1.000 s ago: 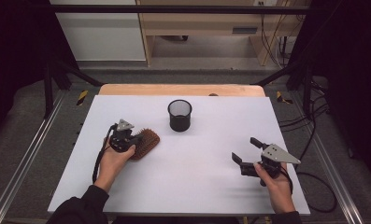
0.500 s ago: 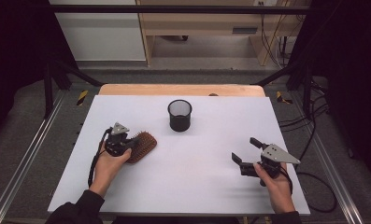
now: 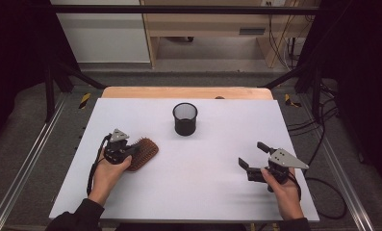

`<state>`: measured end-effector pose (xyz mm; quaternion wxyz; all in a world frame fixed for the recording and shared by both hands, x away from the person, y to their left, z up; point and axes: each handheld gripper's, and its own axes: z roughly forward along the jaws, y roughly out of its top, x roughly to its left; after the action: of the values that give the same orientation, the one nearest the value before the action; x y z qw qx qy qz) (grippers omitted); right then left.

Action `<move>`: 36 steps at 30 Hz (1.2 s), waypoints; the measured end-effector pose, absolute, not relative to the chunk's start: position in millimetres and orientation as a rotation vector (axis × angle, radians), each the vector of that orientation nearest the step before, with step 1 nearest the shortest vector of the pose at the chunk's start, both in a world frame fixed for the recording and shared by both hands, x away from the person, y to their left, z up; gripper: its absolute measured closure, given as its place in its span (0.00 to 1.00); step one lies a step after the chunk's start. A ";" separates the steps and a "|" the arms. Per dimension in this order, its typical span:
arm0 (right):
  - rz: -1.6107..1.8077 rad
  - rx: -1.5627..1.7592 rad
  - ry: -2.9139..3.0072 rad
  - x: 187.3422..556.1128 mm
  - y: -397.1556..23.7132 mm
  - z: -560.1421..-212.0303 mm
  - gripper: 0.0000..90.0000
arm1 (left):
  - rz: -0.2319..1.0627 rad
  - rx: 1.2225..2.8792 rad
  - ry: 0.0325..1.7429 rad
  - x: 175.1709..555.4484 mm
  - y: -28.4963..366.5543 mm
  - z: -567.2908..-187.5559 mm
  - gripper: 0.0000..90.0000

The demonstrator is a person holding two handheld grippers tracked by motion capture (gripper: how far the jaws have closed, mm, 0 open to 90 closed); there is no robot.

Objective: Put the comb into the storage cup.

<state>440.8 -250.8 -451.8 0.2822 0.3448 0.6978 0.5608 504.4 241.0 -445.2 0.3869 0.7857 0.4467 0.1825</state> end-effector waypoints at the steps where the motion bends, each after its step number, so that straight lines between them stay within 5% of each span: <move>1: 1.502 0.924 1.869 440.9 -250.8 -451.9 0.08 | 0.464 2.000 1.136 503.9 241.4 -445.1 1.00; 29: 1.504 0.929 1.865 440.6 -251.0 -451.6 0.08 | 0.521 1.950 1.077 489.4 266.9 -417.5 0.99; 36: 1.501 0.928 1.866 440.6 -250.8 -451.7 0.08 | 0.602 1.946 1.082 479.9 282.8 -414.1 0.65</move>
<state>440.6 -250.8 -451.7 0.2826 0.3465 0.6970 0.5606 479.9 282.8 -414.1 0.4056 0.7712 0.4287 0.2387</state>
